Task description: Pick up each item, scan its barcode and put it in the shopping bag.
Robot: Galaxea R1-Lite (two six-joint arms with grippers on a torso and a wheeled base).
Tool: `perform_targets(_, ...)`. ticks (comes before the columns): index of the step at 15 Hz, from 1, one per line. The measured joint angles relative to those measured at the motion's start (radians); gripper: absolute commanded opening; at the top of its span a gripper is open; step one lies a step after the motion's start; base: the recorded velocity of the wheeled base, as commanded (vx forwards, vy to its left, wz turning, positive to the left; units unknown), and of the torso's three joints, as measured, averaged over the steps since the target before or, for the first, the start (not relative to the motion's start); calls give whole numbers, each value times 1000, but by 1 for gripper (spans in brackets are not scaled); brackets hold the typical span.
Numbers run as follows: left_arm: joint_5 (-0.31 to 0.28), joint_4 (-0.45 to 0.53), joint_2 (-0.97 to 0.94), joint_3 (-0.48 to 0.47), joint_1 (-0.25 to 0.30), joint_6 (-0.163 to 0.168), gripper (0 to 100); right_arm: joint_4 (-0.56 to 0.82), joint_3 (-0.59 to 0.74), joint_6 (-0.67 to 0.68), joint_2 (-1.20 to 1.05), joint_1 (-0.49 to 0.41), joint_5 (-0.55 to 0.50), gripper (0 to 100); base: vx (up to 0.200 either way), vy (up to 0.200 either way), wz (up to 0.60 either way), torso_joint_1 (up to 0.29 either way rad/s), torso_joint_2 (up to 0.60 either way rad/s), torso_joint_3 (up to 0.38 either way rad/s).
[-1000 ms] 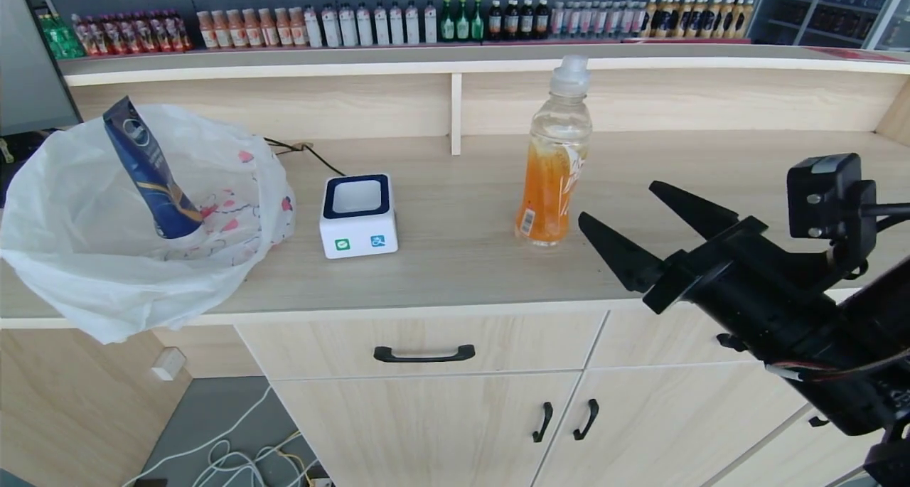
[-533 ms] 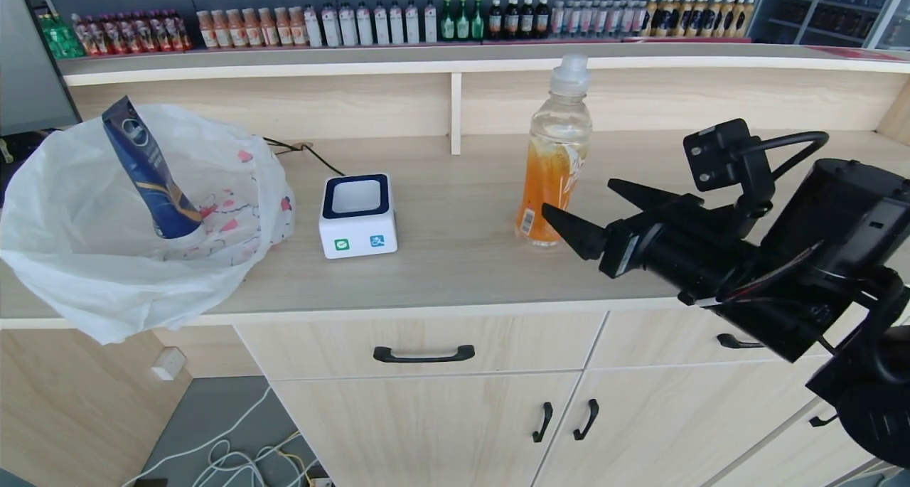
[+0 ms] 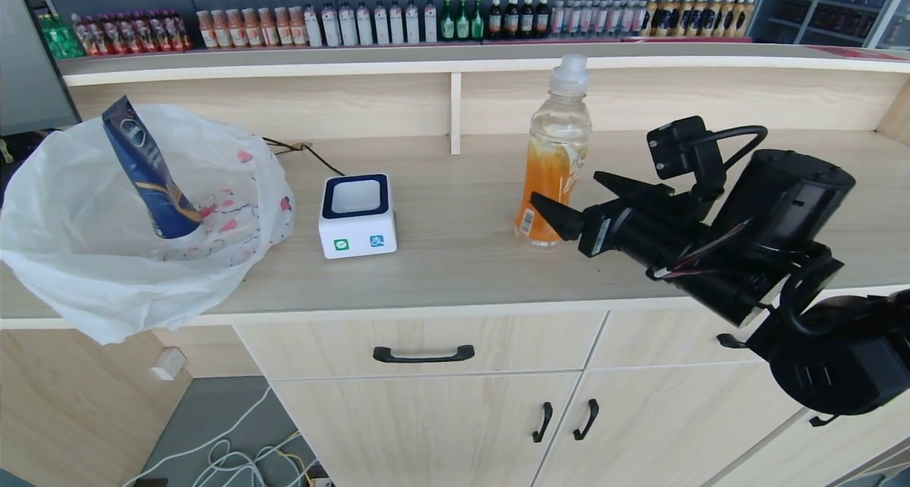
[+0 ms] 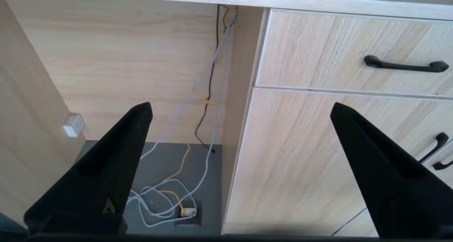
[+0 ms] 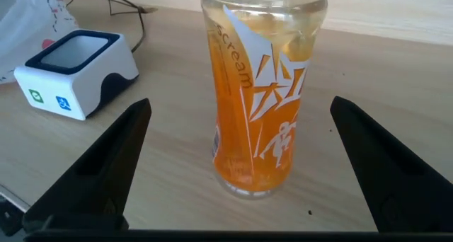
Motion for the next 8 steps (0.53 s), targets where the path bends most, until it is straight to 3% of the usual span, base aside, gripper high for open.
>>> perform_targets(8, 0, 0, 0, 0, 0, 0, 100, -1, -151, -2, 108, -21, 11, 100, 0, 0, 0, 0, 0, 0)
